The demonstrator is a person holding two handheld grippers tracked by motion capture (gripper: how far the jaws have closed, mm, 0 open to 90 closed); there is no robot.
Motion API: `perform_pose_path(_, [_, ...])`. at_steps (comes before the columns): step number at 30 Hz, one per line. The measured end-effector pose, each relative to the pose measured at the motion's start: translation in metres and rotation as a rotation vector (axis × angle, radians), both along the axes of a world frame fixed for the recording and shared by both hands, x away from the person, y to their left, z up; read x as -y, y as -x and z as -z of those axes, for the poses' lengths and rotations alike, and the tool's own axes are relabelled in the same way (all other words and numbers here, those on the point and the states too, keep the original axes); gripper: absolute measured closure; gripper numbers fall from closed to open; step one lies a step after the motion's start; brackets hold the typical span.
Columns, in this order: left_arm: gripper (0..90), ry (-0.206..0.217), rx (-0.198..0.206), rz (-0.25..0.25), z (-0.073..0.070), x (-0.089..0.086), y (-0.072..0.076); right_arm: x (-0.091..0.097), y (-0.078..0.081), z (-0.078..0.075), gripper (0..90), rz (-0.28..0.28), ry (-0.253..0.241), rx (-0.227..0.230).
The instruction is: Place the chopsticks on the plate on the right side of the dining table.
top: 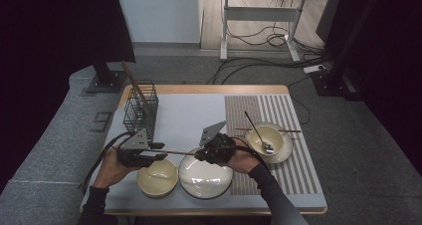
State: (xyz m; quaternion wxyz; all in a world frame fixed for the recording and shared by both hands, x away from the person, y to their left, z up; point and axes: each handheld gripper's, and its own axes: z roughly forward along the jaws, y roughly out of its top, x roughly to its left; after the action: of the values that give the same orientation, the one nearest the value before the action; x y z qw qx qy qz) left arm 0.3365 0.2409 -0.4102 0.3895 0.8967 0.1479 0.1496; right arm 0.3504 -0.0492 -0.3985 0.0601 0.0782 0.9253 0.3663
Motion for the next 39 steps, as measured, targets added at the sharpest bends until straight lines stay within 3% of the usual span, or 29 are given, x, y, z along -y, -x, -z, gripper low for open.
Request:
perform_pose_path(5, [37.9, 0.003, 0.005, -0.066, 0.001, 0.000, -0.002, -0.002, 0.003, 0.000, 83.7, 0.001, 0.008, 0.009])
perform_pose_path(10, [33.7, 0.038, 0.008, -0.086, 0.003, -0.004, -0.003, 0.001, 0.003, 0.000, 83.7, 0.022, 0.015, 0.023])
perform_pose_path(19, [21.9, 0.126, -0.055, -0.154, 0.004, -0.022, -0.007, 0.012, 0.001, -0.002, 83.5, 0.069, 0.007, 0.036])
perform_pose_path(25, [16.3, 0.153, -0.044, -0.201, 0.006, -0.031, -0.006, 0.018, 0.002, -0.004, 83.5, 0.099, 0.006, 0.037])
perform_pose_path(33, [12.7, 0.171, -0.034, -0.266, 0.009, -0.044, -0.005, 0.029, 0.001, -0.007, 83.5, 0.135, -0.001, 0.046])
perform_pose_path(39, [3.0, 0.153, -0.030, -0.313, 0.017, -0.051, -0.004, 0.038, 0.001, -0.009, 83.5, 0.160, -0.003, 0.055])
